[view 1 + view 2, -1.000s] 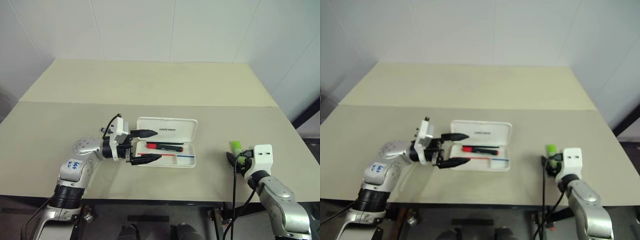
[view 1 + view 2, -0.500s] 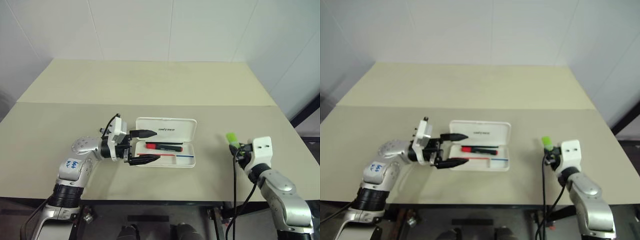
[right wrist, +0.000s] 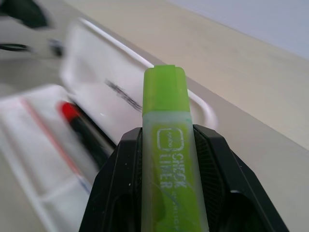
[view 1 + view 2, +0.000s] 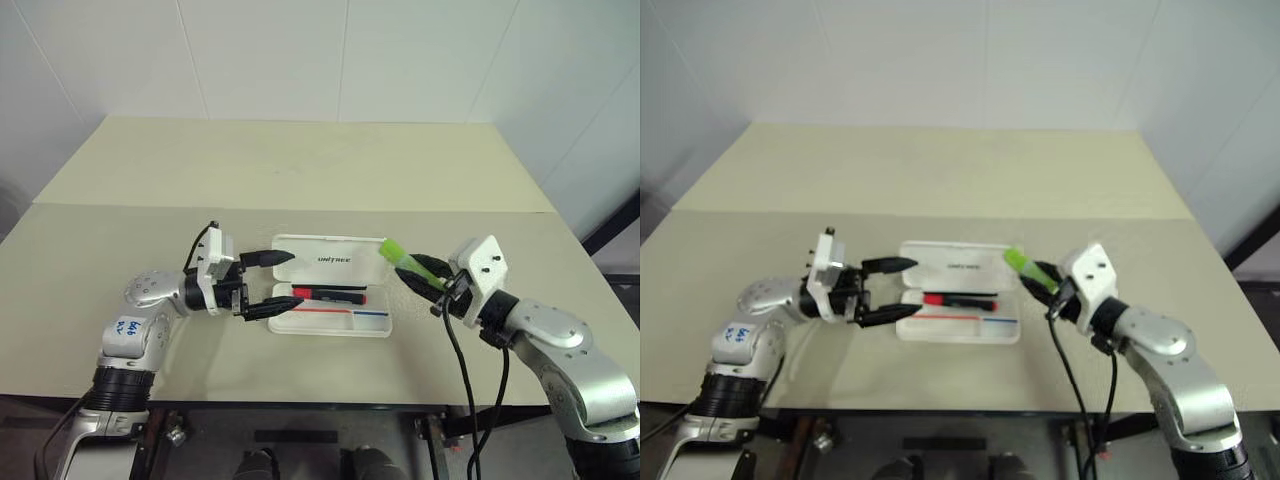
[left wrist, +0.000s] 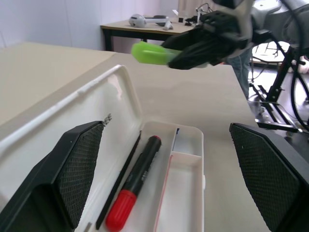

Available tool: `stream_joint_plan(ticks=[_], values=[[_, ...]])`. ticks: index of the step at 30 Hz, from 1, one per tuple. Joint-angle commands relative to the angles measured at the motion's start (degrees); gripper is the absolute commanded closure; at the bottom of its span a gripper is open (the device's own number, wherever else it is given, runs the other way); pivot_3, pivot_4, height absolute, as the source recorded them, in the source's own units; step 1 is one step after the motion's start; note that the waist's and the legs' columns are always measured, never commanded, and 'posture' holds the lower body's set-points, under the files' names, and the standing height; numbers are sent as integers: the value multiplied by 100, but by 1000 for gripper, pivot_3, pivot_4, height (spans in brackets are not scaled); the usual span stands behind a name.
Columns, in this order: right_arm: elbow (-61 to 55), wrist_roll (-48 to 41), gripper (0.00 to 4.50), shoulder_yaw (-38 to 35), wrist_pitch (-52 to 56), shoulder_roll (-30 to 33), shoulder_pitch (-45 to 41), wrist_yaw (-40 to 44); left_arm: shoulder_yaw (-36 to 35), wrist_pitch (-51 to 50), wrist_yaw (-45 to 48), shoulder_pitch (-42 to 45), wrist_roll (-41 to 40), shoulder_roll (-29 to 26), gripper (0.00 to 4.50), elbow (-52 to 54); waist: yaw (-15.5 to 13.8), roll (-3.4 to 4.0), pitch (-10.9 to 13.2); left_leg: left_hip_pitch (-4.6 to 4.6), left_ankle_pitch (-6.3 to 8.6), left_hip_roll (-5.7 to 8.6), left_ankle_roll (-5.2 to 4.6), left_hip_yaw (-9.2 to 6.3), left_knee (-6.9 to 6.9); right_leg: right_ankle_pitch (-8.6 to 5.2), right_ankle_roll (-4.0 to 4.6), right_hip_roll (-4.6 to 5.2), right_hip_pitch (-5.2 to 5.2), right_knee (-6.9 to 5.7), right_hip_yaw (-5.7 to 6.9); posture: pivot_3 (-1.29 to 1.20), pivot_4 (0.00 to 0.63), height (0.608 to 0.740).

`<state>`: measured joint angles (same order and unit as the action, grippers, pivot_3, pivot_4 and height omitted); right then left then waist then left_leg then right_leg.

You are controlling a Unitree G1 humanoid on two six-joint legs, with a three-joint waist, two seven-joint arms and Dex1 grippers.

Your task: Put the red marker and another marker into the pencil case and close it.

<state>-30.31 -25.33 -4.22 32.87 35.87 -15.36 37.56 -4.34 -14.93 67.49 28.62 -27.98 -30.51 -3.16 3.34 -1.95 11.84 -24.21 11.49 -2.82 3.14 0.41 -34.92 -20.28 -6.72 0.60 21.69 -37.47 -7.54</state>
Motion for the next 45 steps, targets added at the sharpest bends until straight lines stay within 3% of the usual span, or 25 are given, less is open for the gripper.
stream_joint_plan(ticks=[1,8,16,21,34,45], values=[[-298,-297,3385,122,63,236,-193,452,-198,105,23,-10,-118,-130,0,50,-4,-1,0,-1,1,0,-1,0,0,0,0,1,-1,2,0,0,150,740],[-179,-341,3385,634,74,321,-474,923,-288,99,118,-179,-154,-257,0,75,9,-1,0,0,4,-2,-2,1,1,-1,1,2,0,4,0,0,150,740],[940,736,3385,2067,-470,221,-1569,1663,-321,120,307,-249,-163,-355,0,-44,20,-2,2,1,4,-2,-2,5,-3,-1,4,8,1,4,1,0,150,740],[1551,1218,3385,2686,-695,-163,-2227,1899,-319,156,293,-256,-151,-380,0,-54,16,-3,1,-2,8,-6,0,7,2,-5,11,7,16,-3,7,0,150,740],[2037,1634,3385,3011,-607,-841,-2617,2000,-396,87,391,-421,-291,-484,0,-13,23,-2,1,-11,11,-10,6,6,-3,-9,17,4,30,-21,12,0,150,740],[2569,1866,3385,3041,-947,-1046,-2639,2121,-504,97,569,-507,-340,-614,0,-76,26,-3,1,-11,11,-10,6,8,-4,-10,19,4,33,-26,12,0,150,740]])
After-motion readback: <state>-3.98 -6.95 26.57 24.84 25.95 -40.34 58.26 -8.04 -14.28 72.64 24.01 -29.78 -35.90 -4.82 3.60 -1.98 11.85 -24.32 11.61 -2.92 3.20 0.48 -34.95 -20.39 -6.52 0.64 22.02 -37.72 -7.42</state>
